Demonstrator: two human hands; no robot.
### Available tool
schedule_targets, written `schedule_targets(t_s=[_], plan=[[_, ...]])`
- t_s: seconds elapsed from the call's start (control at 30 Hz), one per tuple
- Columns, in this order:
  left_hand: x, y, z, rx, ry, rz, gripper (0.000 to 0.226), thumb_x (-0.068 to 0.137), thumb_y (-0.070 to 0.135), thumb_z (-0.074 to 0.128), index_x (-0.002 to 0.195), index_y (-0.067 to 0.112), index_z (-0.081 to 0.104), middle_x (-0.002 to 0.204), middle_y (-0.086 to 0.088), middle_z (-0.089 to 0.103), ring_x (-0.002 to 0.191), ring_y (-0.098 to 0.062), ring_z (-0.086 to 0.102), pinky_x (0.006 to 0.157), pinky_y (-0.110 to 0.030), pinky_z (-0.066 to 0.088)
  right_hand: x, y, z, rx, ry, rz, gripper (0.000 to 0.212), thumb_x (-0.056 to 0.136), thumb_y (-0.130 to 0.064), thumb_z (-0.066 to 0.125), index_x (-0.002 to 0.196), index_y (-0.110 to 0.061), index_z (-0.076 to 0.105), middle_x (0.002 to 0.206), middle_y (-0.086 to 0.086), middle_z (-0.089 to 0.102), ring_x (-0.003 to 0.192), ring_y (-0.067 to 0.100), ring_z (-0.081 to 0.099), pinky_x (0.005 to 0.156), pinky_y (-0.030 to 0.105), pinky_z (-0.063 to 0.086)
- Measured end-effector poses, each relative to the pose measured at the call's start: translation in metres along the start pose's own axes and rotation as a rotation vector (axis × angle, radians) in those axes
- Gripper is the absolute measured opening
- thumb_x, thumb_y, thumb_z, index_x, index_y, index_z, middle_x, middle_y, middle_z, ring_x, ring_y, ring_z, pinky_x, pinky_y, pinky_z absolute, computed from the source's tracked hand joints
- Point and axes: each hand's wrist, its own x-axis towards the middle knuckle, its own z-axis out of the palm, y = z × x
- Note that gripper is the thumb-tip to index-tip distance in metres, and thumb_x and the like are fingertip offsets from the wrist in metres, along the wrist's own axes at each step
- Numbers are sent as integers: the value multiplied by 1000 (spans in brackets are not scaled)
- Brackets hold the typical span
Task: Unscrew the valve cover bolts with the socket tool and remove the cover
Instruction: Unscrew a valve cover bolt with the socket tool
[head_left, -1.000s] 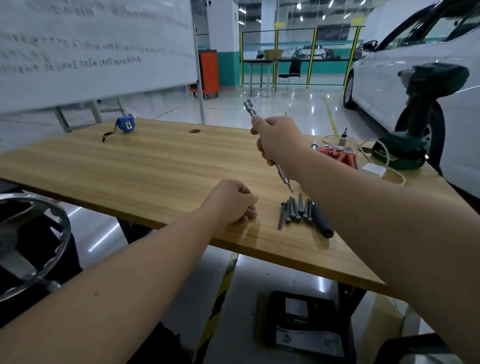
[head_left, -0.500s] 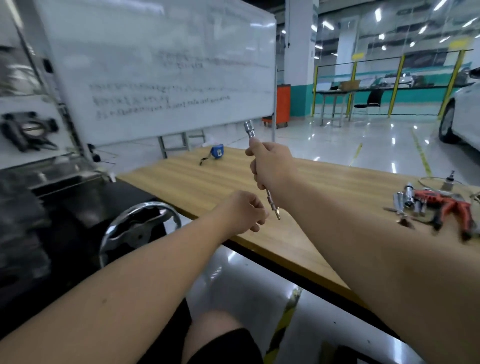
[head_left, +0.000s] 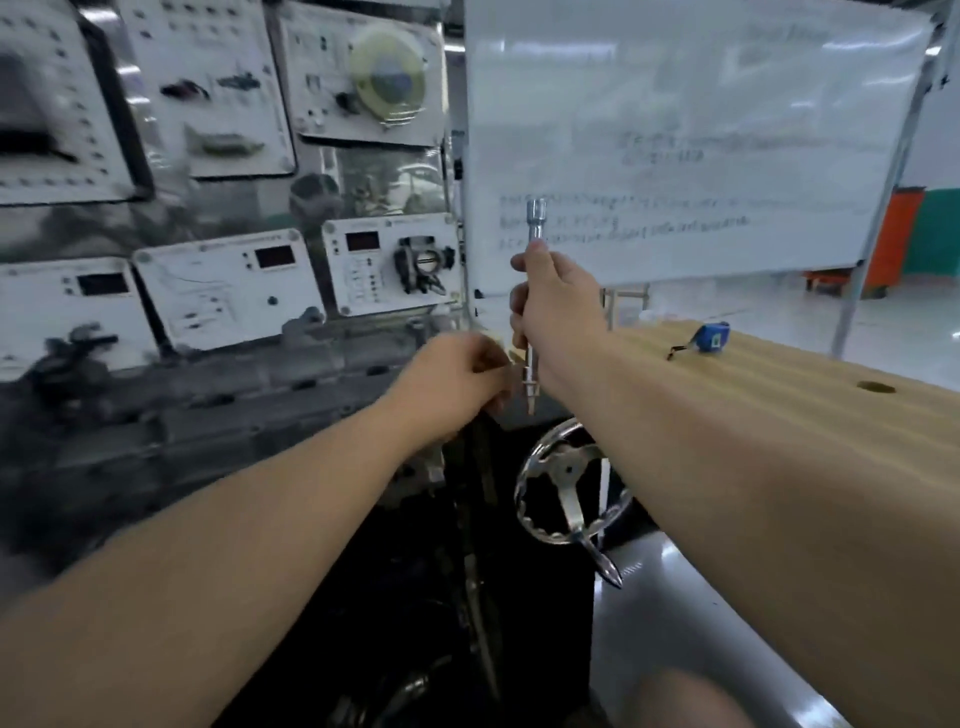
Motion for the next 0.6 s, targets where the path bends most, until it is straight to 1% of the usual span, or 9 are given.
schedule_targets(t_s=[0.07, 0.1, 0.17, 0.23, 0.27, 0.37, 0.47, 0.53, 0.6], plan=[[1, -9, -32, -3, 113, -27, 17, 97, 16, 68, 81, 21, 68, 72, -1, 76, 66, -22, 73, 60, -32, 56, 0, 1, 21, 24, -29, -20, 35, 107, -41, 42, 84, -24, 62, 55, -5, 55, 55, 17, 48, 66, 41, 39], [2, -13, -48, 2, 159, -53, 18, 98, 14, 67, 82, 22, 68, 73, 0, 76, 70, -21, 74, 66, -33, 59, 1, 1, 31, 28, -37, -32, 36, 107, -42, 42, 83, -24, 62, 55, -6, 55, 56, 17, 49, 66, 41, 39], [3, -23, -72, 14, 185, -107, 21, 98, 9, 65, 83, 23, 67, 76, 1, 76, 77, -15, 75, 77, -31, 62, 2, 0, 47, 36, -45, -59, 38, 107, -42, 41, 80, -23, 60, 59, -4, 55, 58, 18, 48, 66, 41, 39], [0, -33, -89, 63, 133, -138, 23, 97, 8, 66, 86, 27, 67, 84, 7, 75, 77, -3, 73, 74, -19, 58, 4, 3, 61, 33, -57, -87, 38, 108, -43, 41, 81, -22, 59, 65, -2, 55, 61, 18, 48, 65, 40, 38], [-1, -38, -94, 84, 98, -150, 22, 96, 9, 68, 89, 30, 69, 88, 9, 76, 80, 0, 72, 74, -17, 55, 3, 5, 67, 28, -63, -98, 37, 108, -43, 41, 83, -23, 60, 67, -2, 55, 62, 17, 48, 63, 39, 38], [-4, -49, -99, 12, 30, -162, 18, 94, 13, 71, 99, 30, 72, 100, 9, 78, 94, -4, 73, 85, -19, 55, 4, 13, 83, 35, -70, -129, 34, 107, -43, 41, 82, -30, 59, 66, -4, 55, 63, 19, 49, 63, 38, 38], [0, -53, -97, -78, -36, -136, 20, 93, 7, 73, 102, 25, 72, 99, 7, 79, 95, -5, 73, 78, -11, 54, 8, 22, 91, 45, -90, -170, 31, 106, -45, 41, 82, -36, 59, 65, -7, 55, 63, 17, 51, 63, 38, 39], [6, -54, -93, -83, -87, -114, 23, 90, 3, 74, 103, 22, 73, 99, 6, 79, 97, -6, 73, 83, -15, 56, 11, 29, 93, 15, -108, -220, 31, 103, -48, 41, 82, -35, 60, 65, -7, 56, 64, 16, 52, 63, 37, 41], [13, -53, -88, -66, -116, -86, 22, 87, 5, 77, 103, 20, 74, 99, 4, 79, 96, -9, 74, 89, -24, 58, 12, 36, 93, 13, -120, -251, 30, 99, -54, 41, 83, -36, 59, 64, -7, 55, 63, 15, 52, 63, 37, 42]])
